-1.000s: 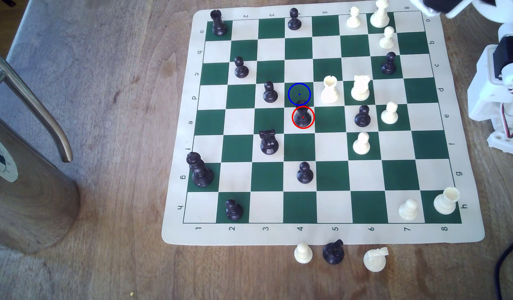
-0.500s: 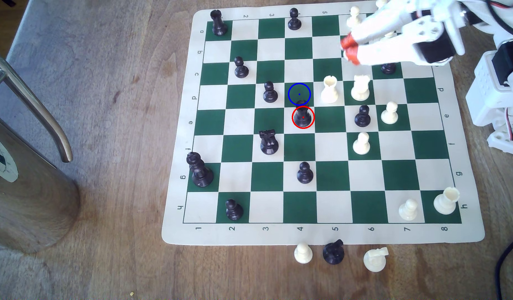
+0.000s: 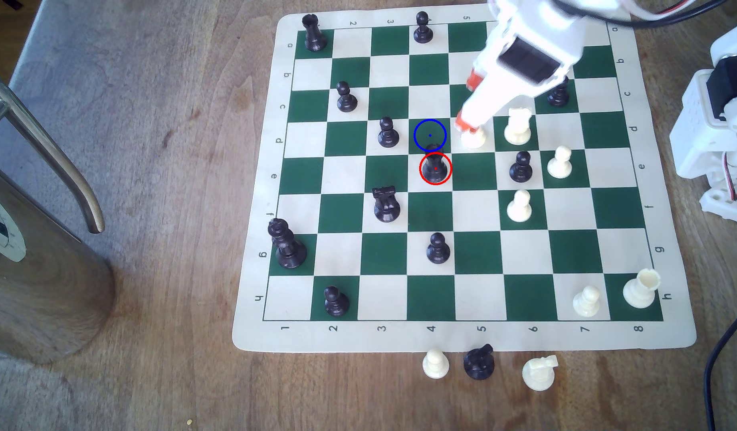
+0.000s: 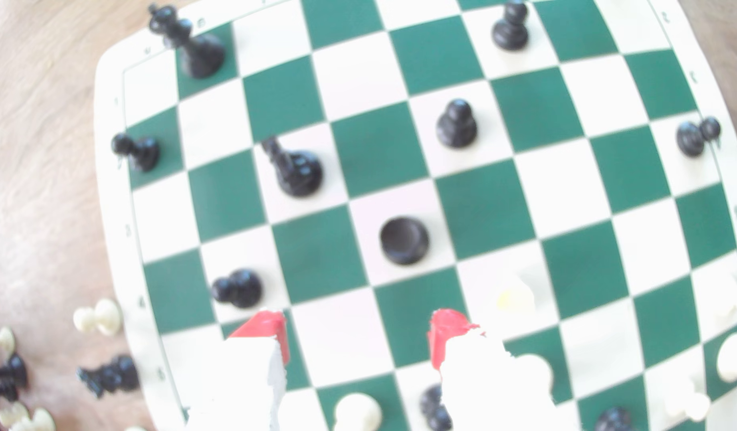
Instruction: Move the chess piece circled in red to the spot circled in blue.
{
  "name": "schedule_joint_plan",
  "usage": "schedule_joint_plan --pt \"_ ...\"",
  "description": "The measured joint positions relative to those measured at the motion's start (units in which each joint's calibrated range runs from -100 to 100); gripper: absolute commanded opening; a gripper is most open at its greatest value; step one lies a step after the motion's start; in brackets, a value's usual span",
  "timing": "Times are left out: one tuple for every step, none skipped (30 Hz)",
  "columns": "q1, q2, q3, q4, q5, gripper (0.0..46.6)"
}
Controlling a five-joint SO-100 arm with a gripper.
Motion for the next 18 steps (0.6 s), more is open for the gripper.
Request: schedule_joint_plan --pt "-0.29 1.76 -0.45 -0.8 -0.29 19.8" --pt "-0.81 5.95 -1.81 -2.15 -0.68 20.0" --pt "-0.88 7.46 -1.99 -2.63 -0.83 20.6" --pt "-0.88 9.05 -2.44 -3.35 -0.93 20.9" --pt "-0.88 10.89 -2.98 -4.22 -0.98 21.0" --pt "-0.88 12.74 -3.43 -5.1 -1.03 21.2" --pt "-0.88 15.84 -3.62 -6.69 -1.03 21.3" --pt "-0.81 16.76 -3.62 -7.33 -1.03 21.3" --pt "-0.74 17.68 -3.62 -8.05 -0.98 21.4" --pt "-0.44 18.94 -3.8 -8.76 -0.98 21.5" --pt "0.44 21.11 -3.98 -9.72 -0.98 21.5" --pt "0.96 21.7 -3.98 -9.96 -0.88 21.5" --pt "1.25 22.29 -4.07 -10.36 -0.78 21.5" --pt "1.25 22.96 -4.34 -10.68 -0.68 21.5" --pt "1.18 23.46 -4.43 -10.92 -0.59 21.2" --pt "1.03 24.21 -4.61 -11.0 -0.39 21.1" --pt "0.96 24.38 -4.61 -11.0 -0.39 21.1" --pt "0.96 25.05 -4.97 -10.92 -0.29 21.0"
